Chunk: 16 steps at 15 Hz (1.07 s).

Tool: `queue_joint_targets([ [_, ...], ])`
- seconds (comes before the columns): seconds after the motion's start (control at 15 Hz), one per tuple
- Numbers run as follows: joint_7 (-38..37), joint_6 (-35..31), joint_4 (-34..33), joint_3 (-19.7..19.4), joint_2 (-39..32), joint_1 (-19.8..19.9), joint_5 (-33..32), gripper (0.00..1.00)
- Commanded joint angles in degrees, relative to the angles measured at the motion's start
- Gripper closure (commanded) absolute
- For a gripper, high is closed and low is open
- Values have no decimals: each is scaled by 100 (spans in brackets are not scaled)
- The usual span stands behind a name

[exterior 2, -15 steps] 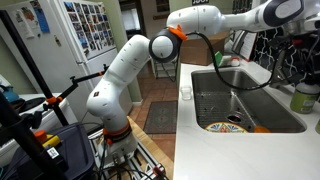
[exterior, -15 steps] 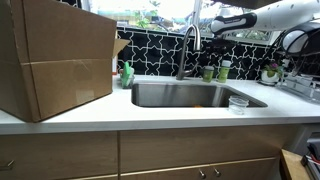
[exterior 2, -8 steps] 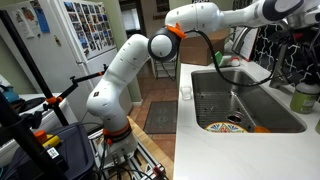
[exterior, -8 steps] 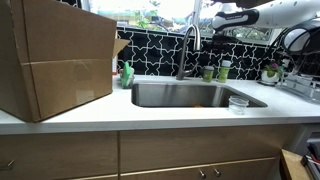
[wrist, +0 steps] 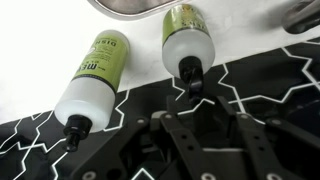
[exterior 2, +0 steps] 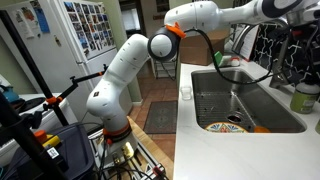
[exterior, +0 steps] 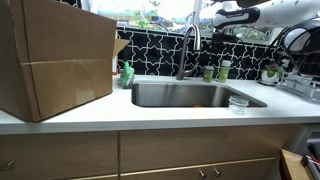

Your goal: Slide the soap bottle a little forward, press the black soap nozzle downwards

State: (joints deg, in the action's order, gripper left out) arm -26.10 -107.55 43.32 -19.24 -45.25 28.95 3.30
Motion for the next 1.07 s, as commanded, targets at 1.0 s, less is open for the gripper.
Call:
queue_joint_targets([
  [1.0,-87,104,-327,180,-209,309,626,100],
])
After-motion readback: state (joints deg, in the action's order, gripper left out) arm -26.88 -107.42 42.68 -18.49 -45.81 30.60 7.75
